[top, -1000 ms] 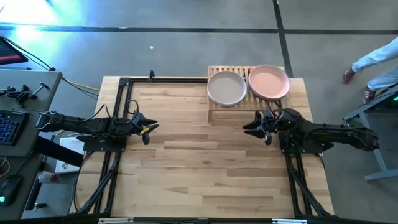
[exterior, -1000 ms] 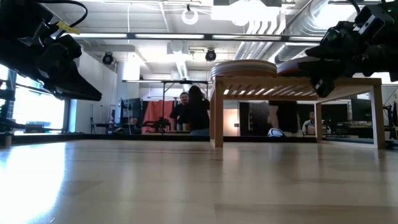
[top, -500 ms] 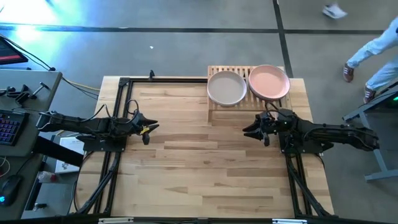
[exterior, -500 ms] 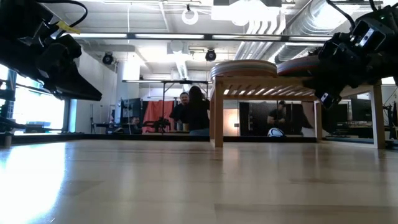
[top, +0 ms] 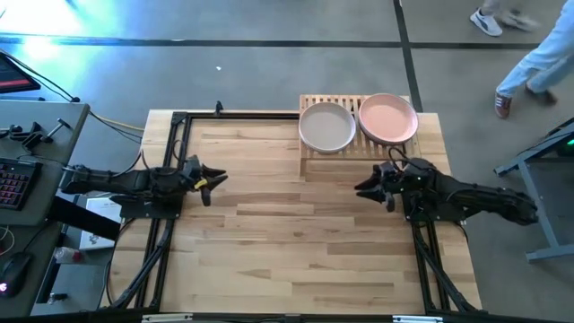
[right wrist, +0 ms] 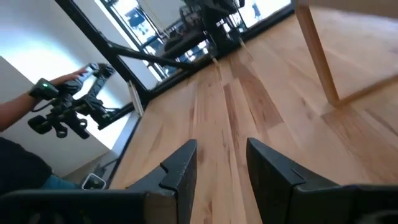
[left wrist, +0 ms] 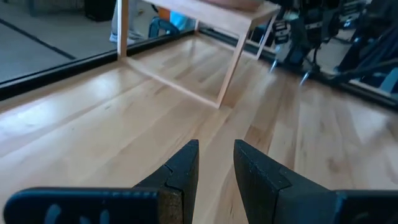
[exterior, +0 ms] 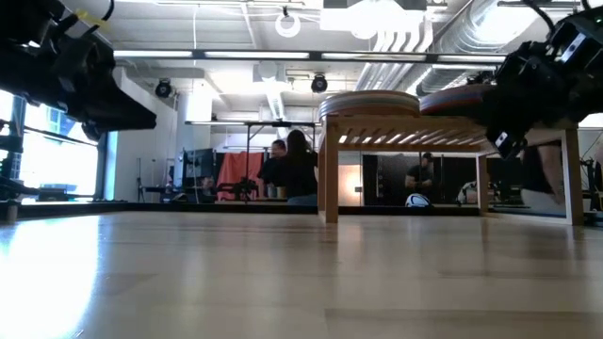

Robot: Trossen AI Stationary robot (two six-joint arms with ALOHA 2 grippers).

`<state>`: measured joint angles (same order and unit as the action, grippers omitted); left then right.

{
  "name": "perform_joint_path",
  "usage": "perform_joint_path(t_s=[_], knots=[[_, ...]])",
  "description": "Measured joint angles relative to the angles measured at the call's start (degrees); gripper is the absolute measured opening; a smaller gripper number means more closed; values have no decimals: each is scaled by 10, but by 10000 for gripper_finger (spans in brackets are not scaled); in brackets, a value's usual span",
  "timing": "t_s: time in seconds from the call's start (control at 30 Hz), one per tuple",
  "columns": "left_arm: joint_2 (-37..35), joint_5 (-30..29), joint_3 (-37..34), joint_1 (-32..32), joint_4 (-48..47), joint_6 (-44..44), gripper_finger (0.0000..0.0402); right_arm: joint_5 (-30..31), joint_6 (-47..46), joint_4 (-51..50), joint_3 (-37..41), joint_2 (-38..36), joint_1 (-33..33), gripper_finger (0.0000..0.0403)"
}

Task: Place and stack plates onto a shelf
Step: Return to Home Position

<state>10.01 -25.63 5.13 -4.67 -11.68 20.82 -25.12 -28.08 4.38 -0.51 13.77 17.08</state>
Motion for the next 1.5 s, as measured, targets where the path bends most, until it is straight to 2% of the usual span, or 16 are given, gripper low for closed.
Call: perform_joint_path(t_s=[0.43,1.5], knots=[[-96,0,0,0,0,0,90,0,0,-2,0,-138,0,121],[-98,-2,0,0,0,0,90,5,0,-3,0,-136,0,121]])
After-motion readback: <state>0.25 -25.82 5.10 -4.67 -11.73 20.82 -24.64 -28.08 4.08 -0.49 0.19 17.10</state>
